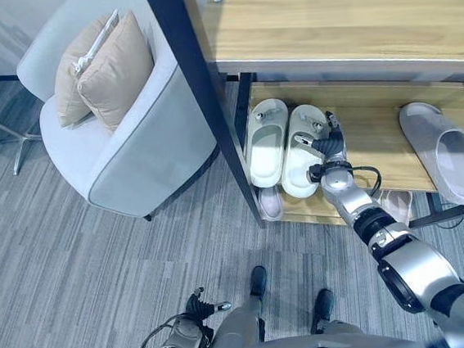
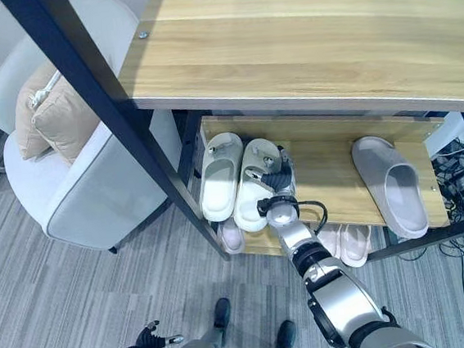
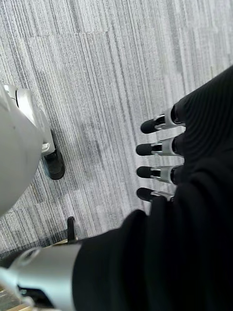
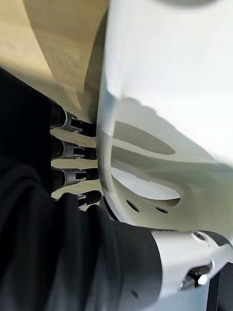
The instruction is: Arrange the slippers neatly on the shoe rack.
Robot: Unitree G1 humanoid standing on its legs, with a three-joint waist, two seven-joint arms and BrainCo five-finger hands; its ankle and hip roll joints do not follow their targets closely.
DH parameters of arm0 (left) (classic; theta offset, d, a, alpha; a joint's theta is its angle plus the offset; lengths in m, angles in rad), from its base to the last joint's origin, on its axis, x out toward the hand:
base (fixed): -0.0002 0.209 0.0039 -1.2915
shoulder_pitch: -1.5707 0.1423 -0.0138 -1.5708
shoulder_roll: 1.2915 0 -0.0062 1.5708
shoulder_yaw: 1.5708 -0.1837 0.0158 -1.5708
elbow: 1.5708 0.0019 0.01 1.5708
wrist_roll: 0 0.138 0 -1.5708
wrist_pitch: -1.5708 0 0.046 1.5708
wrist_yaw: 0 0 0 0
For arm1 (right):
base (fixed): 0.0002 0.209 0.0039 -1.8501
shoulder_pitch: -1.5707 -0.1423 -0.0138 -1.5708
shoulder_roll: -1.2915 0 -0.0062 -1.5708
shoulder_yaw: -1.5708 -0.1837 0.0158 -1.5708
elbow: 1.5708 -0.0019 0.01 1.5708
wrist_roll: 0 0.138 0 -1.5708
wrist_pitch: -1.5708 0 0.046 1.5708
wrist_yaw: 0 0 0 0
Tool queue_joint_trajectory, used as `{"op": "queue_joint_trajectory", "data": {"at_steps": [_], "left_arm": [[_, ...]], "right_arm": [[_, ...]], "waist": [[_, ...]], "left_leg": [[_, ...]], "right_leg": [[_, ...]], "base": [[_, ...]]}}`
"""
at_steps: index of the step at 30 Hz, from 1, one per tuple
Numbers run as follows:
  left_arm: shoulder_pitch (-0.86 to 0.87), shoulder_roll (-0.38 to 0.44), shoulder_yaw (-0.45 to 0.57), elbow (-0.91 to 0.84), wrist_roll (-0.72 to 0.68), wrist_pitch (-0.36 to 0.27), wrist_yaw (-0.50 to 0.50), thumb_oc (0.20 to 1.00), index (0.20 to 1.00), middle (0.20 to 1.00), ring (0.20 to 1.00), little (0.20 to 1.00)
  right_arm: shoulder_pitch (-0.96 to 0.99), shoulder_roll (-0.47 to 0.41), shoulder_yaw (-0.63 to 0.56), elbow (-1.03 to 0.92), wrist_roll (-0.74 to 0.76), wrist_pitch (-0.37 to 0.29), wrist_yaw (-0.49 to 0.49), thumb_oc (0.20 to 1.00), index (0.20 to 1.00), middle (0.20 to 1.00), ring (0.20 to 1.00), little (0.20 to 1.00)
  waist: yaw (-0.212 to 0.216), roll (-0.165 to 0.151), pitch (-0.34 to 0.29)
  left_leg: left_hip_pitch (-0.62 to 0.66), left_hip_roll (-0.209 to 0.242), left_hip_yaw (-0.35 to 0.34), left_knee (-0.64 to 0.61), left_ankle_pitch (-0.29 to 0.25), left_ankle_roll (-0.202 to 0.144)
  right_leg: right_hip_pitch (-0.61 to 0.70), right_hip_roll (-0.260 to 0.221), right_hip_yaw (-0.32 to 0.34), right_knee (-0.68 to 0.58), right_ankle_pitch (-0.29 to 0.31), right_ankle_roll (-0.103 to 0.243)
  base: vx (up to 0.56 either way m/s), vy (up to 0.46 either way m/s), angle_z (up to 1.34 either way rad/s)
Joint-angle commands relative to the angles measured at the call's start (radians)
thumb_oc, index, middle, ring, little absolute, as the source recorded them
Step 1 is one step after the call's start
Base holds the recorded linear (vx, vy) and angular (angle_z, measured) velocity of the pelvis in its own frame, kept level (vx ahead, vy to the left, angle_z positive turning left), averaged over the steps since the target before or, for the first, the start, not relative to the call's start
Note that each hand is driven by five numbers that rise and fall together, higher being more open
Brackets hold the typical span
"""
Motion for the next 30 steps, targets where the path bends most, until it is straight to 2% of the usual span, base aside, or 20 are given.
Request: {"op": "queue_joint_trajectory", "data": {"at_steps": [1, 8, 9, 11, 16, 19, 22, 30], "left_arm": [[-0.031, -0.004, -0.031, 0.094, -0.019, 0.008, 0.013, 1.0, 1.0, 1.0, 1.0, 1.0], [-0.007, -0.002, 0.009, 0.106, 0.007, 0.01, 0.014, 1.0, 1.0, 1.0, 1.0, 1.0], [-0.003, 0.003, 0.023, 0.104, 0.029, 0.006, 0.013, 1.0, 1.0, 1.0, 1.0, 1.0], [-0.005, 0.013, 0.034, 0.1, 0.065, -0.002, 0.009, 1.0, 1.0, 1.0, 1.0, 1.0], [0.004, 0.022, 0.041, 0.103, 0.089, -0.012, -0.006, 1.0, 1.0, 1.0, 1.0, 1.0], [0.01, 0.032, 0.04, 0.107, 0.111, -0.019, -0.021, 1.0, 1.0, 1.0, 1.0, 1.0], [0.019, 0.038, 0.041, 0.108, 0.109, -0.023, -0.034, 1.0, 1.0, 1.0, 1.0, 1.0], [0.041, 0.035, 0.037, 0.11, 0.095, -0.022, -0.03, 1.0, 1.0, 1.0, 1.0, 1.0]], "right_arm": [[-0.011, 0.014, 0.008, -0.031, -0.055, -0.012, -0.019, 1.0, 1.0, 1.0, 1.0, 1.0], [0.065, -0.037, 0.002, -0.142, -0.143, -0.035, -0.032, 1.0, 1.0, 1.0, 1.0, 1.0], [0.077, -0.08, 0.021, -0.179, -0.252, -0.025, -0.035, 1.0, 1.0, 1.0, 1.0, 1.0], [0.073, -0.174, -0.027, -0.23, -0.347, -0.015, -0.058, 1.0, 1.0, 1.0, 1.0, 1.0], [0.096, -0.264, -0.083, -0.262, -0.401, -0.001, -0.078, 1.0, 1.0, 1.0, 1.0, 1.0], [0.11, -0.355, -0.113, -0.238, -0.443, 0.02, -0.08, 1.0, 1.0, 1.0, 1.0, 1.0], [0.106, -0.393, -0.111, -0.17, -0.441, 0.037, -0.066, 1.0, 1.0, 1.0, 1.0, 1.0], [0.109, -0.415, -0.153, -0.001, -0.387, 0.079, -0.105, 1.0, 1.0, 1.0, 1.0, 1.0]], "waist": [[0.002, -0.015, 0.008], [-0.014, -0.022, -0.011], [-0.014, -0.024, -0.01], [-0.02, -0.034, -0.021], [-0.026, -0.037, -0.026], [-0.034, -0.035, -0.031], [-0.035, -0.03, -0.033], [-0.04, -0.008, -0.033]], "left_leg": [[0.021, 0.034, 0.09, 0.005, -0.087, -0.027], [0.051, 0.04, 0.105, 0.005, -0.101, -0.026], [0.063, 0.043, 0.109, 0.005, -0.106, -0.028], [0.071, 0.048, 0.112, 0.005, -0.107, -0.028], [0.079, 0.05, 0.116, 0.005, -0.111, -0.028], [0.084, 0.054, 0.12, 0.005, -0.112, -0.03], [0.081, 0.057, 0.126, 0.005, -0.109, -0.031], [0.077, 0.057, 0.125, 0.005, -0.106, -0.034]], "right_leg": [[0.018, -0.067, 0.055, 0.011, -0.002, 0.057], [0.04, -0.066, 0.059, 0.004, -0.011, 0.058], [0.049, -0.063, 0.061, 0.004, -0.015, 0.058], [0.054, -0.062, 0.063, 0.004, -0.016, 0.06], [0.058, -0.059, 0.067, 0.004, -0.017, 0.061], [0.058, -0.056, 0.073, 0.004, -0.018, 0.062], [0.053, -0.055, 0.079, 0.004, -0.017, 0.062], [0.051, -0.051, 0.082, 0.004, -0.021, 0.06]], "base": [[0.0, 0.0, 0.0], [0.02, -0.003, -0.04], [0.02, -0.021, -0.14], [0.03, -0.049, -0.08], [0.01, -0.032, -0.04], [0.01, -0.048, -0.03], [0.0, -0.044, -0.06], [0.0, -0.026, -0.04]]}}
